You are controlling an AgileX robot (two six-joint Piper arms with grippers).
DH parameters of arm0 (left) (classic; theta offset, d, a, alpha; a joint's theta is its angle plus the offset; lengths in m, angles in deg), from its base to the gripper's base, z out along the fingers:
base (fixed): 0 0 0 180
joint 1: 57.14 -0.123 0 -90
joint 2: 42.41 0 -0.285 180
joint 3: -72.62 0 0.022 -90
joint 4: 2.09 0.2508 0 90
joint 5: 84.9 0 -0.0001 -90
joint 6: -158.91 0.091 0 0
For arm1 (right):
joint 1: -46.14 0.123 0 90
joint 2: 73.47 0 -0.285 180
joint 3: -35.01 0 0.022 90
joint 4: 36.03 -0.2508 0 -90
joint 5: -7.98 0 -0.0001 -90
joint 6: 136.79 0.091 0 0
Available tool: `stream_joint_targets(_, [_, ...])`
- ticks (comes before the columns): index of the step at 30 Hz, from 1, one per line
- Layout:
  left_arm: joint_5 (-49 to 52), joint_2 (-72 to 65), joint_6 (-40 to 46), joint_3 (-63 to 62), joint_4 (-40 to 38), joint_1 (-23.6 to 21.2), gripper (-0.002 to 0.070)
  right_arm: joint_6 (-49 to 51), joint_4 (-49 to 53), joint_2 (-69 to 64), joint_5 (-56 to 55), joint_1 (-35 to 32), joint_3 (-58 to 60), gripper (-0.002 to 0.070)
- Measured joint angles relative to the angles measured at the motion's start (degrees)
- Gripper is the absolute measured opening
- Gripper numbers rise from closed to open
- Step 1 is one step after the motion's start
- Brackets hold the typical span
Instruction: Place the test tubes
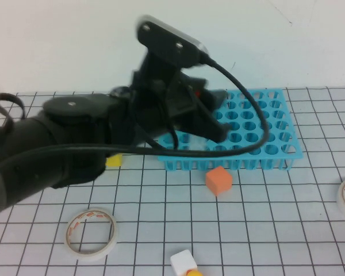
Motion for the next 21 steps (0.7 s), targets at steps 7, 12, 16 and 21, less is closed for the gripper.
stream_joint_targets(7, [-1.18, -0.52, -44.03, -2.42, 33.59, 0.53, 0.0253, 0.0, 0.0, 0.0, 0.0, 0.0, 0.0, -0.0001])
stream_joint_targets(12, [-4.64, -0.64, -78.14, -2.53, 64.03, 2.54, 0.0253, 0.0, 0.0, 0.0, 0.0, 0.0, 0.0, -0.0001])
stream_joint_targets(16, [-9.69, -2.31, -82.32, -2.53, 67.93, 2.92, 0.0253, 0.0, 0.0, 0.0, 0.0, 0.0, 0.0, -0.0001])
stream_joint_targets(21, [-14.18, -4.74, -89.06, -2.42, 77.52, 2.81, 0.0253, 0.0, 0.0, 0.0, 0.0, 0.0, 0.0, -0.0001])
